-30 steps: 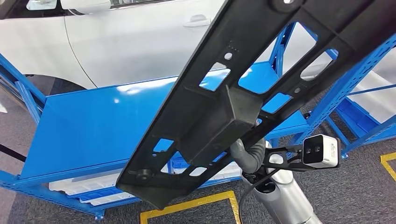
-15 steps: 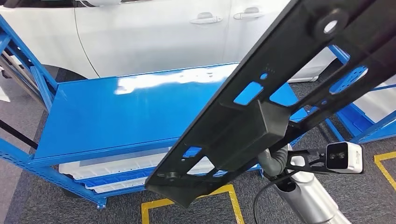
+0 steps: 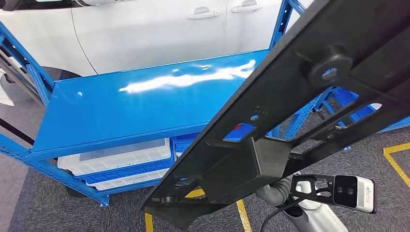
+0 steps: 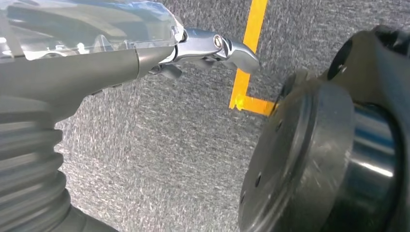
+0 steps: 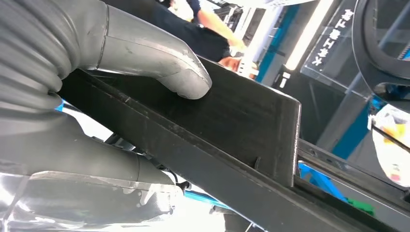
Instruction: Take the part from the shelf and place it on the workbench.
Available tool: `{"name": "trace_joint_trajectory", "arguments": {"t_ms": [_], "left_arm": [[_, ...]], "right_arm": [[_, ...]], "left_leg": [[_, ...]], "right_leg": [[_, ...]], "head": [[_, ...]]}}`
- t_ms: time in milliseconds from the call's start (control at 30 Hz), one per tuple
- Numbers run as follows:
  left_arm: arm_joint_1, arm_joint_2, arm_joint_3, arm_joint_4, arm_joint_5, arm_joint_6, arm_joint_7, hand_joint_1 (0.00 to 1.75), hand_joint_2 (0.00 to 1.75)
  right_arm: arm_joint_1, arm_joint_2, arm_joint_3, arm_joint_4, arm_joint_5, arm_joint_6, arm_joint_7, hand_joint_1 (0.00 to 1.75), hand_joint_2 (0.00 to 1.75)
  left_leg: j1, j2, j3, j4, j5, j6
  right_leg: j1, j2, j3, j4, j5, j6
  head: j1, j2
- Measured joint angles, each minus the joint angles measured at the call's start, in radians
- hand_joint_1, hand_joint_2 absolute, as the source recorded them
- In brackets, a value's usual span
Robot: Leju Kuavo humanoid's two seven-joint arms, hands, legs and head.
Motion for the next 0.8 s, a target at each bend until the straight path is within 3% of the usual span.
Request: {"name": "trace_joint_trajectory", "arguments": {"t_ms": [33,67,100,167,233,300,367,400,433,500,533,567,600,633,700,767,800], "left_arm": [[-0.001,0.000,-0.002,0.000,0.000,0.000,-0.002,0.00,1.75],[-0.002,-0.001,-0.005,0.000,0.000,0.000,-0.004,0.00,1.75],[-0.002,-0.001,-0.008,0.000,0.000,0.001,-0.006,0.00,1.75],[-0.003,-0.002,-0.012,0.000,0.000,0.001,-0.011,0.00,1.75],[-0.007,-0.001,-0.014,0.000,0.000,0.003,-0.015,0.00,1.75],[-0.008,-0.002,-0.014,0.000,0.001,0.006,-0.021,0.00,1.75],[-0.005,-0.006,-0.013,0.000,0.001,0.008,-0.026,0.00,1.75],[-0.004,-0.009,-0.011,0.000,0.001,0.009,-0.028,0.00,1.75],[-0.003,-0.012,-0.009,0.000,0.000,0.010,-0.029,0.00,1.75],[-0.002,-0.017,-0.004,0.000,0.000,0.013,-0.029,0.00,1.75],[-0.001,-0.019,-0.001,0.000,0.000,0.014,-0.029,0.00,1.75],[0.000,-0.021,0.002,0.000,0.001,0.016,-0.029,0.00,1.75],[0.001,-0.023,0.005,0.000,0.001,0.017,-0.029,0.00,1.75],[0.001,-0.025,0.009,0.000,0.001,0.018,-0.029,0.00,1.75],[0.002,-0.027,0.012,0.000,0.001,0.018,-0.028,0.00,1.75],[0.002,-0.028,0.013,0.000,0.001,0.014,-0.027,0.00,1.75],[0.002,-0.029,0.012,0.000,0.001,0.010,-0.025,0.00,1.75]], "right_arm": [[0.001,0.001,0.000,0.000,-0.003,-0.001,-0.002,1.75,1.75],[0.004,0.001,0.001,0.000,-0.006,-0.001,-0.006,1.75,1.75],[0.006,0.001,0.001,0.000,-0.009,0.001,-0.010,1.75,1.75],[0.012,0.001,0.001,0.000,-0.010,0.009,-0.016,1.75,1.75],[0.026,0.002,0.001,0.000,0.004,0.018,-0.019,1.75,1.75],[0.058,0.008,-0.001,-0.003,0.040,0.038,-0.020,1.75,1.75],[0.108,0.025,-0.009,-0.009,0.082,0.087,-0.019,1.75,1.75],[0.134,0.035,-0.016,-0.012,0.096,0.117,-0.019,1.75,1.75],[0.157,0.045,-0.025,-0.015,0.105,0.146,-0.019,1.75,1.75],[0.194,0.065,-0.044,-0.016,0.114,0.190,-0.019,1.75,1.75],[0.208,0.076,-0.055,-0.015,0.118,0.208,-0.019,1.75,1.75],[0.220,0.086,-0.065,-0.014,0.122,0.223,-0.019,1.75,1.75],[0.229,0.097,-0.074,-0.012,0.126,0.235,-0.019,1.75,1.75],[0.236,0.107,-0.082,-0.010,0.129,0.243,-0.019,1.75,1.75],[0.242,0.125,-0.095,-0.008,0.136,0.249,-0.019,1.75,1.75],[0.245,0.139,-0.107,-0.007,0.143,0.242,-0.019,1.75,1.75],[0.247,0.145,-0.112,-0.007,0.148,0.233,-0.020,1.75,1.75]], "left_leg": [[0.000,0.000,-0.009,0.055,-0.025,-0.001],[0.000,0.000,-0.003,0.083,-0.026,-0.001],[0.000,0.000,0.018,0.077,-0.008,0.001],[-0.003,0.000,0.108,-0.027,0.037,0.013],[-0.009,0.000,0.199,-0.160,0.041,0.025],[-0.016,0.000,0.227,-0.218,0.034,0.032],[-0.014,0.001,0.217,-0.228,0.053,0.042],[-0.011,0.003,0.211,-0.233,0.064,0.049],[-0.008,0.005,0.202,-0.237,0.076,0.054],[-0.009,0.009,0.180,-0.236,0.094,0.061],[-0.009,0.010,0.167,-0.234,0.103,0.060],[-0.009,0.010,0.154,-0.231,0.110,0.059],[-0.009,0.011,0.141,-0.227,0.117,0.057],[-0.008,0.011,0.128,-0.221,0.123,0.054],[-0.008,0.011,0.106,-0.209,0.132,0.046],[-0.010,0.012,0.093,-0.200,0.141,0.036],[-0.011,0.012,0.089,-0.199,0.147,0.029]], "right_leg": [[0.003,0.000,-0.013,0.001,0.010,-0.001],[0.005,0.000,-0.027,0.003,0.019,-0.001],[0.008,0.000,-0.040,0.005,0.028,-0.001],[0.012,0.000,-0.062,0.009,0.044,0.002],[0.014,-0.001,-0.074,0.010,0.059,0.010],[0.012,-0.004,-0.078,0.005,0.075,0.023],[0.011,-0.004,-0.081,0.003,0.078,0.036],[0.011,-0.002,-0.088,0.017,0.058,0.041],[0.010,-0.001,-0.100,0.050,0.021,0.046],[0.005,0.001,-0.132,0.166,-0.076,0.054],[0.003,0.000,-0.143,0.226,-0.106,0.058],[0.001,0.000,-0.143,0.263,-0.113,0.062],[-0.002,0.000,-0.127,0.268,-0.099,0.065],[-0.004,0.000,-0.094,0.237,-0.073,0.066],[-0.007,0.000,0.000,0.106,-0.041,0.064],[-0.002,0.002,0.057,0.013,-0.048,0.054],[0.002,0.003,0.061,-0.001,-0.052,0.047]], "head": [[0.000,0.000],[0.000,0.000],[0.000,0.000],[0.000,0.000],[0.000,0.000],[0.000,0.000],[0.000,0.000],[0.000,0.000],[0.000,0.000],[0.000,0.000],[0.000,0.000],[0.000,0.000],[0.000,0.000],[0.000,0.000],[0.000,0.000],[0.000,0.000],[0.000,0.000]]}}
